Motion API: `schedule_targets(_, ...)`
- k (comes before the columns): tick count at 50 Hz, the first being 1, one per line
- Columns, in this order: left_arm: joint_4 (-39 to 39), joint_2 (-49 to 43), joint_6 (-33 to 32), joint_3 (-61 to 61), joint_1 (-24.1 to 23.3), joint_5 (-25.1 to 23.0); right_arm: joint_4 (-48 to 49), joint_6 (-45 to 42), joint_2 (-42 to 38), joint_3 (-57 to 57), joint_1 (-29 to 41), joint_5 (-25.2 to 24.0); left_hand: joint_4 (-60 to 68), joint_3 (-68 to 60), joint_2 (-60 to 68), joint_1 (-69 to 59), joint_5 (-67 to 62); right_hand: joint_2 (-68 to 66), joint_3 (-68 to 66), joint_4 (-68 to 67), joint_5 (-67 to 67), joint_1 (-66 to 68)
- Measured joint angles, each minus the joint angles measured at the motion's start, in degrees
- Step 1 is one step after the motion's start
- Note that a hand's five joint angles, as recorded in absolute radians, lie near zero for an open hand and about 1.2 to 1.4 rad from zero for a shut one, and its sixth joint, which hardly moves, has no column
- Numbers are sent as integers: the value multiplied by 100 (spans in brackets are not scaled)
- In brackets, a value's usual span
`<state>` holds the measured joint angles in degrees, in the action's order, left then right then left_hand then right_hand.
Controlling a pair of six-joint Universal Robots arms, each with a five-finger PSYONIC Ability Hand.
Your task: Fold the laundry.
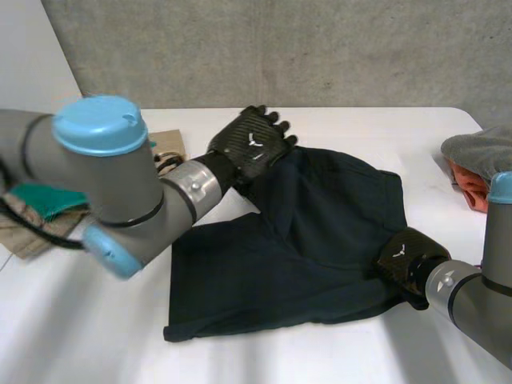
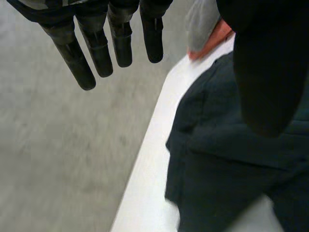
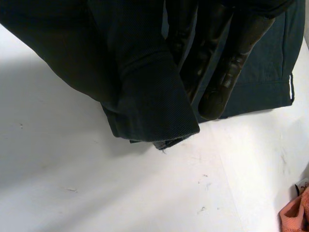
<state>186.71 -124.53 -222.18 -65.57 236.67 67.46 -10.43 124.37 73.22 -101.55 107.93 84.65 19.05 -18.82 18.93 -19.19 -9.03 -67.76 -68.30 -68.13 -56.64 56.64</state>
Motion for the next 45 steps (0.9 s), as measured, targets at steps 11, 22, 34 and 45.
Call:
schedule_targets(11, 362, -2445, -59, 2104, 239, -1811, 253, 77, -53, -216, 9, 11, 857, -878, 862, -896, -871, 0, 0, 0, 0, 0)
schedule_targets(22, 370, -3384, -120, 3143, 289, -1691, 318, 325, -74, -341, -13, -8, 4617, -4596, 4640, -4646, -4525, 0, 0, 1, 0, 0)
schedule_targets(34, 472, -2478, -1117, 1902, 490, 151, 360, 327, -63, -349, 9, -70, 4960, -4930, 4936, -4658, -4680, 0, 0, 0, 0, 0)
schedule_targets(45, 428, -1491, -1098, 366, 450, 1459, 358, 348, -62, -325, 10, -126, 4961, -4930, 4944, -4658, -4680, 0, 0, 1, 0, 0)
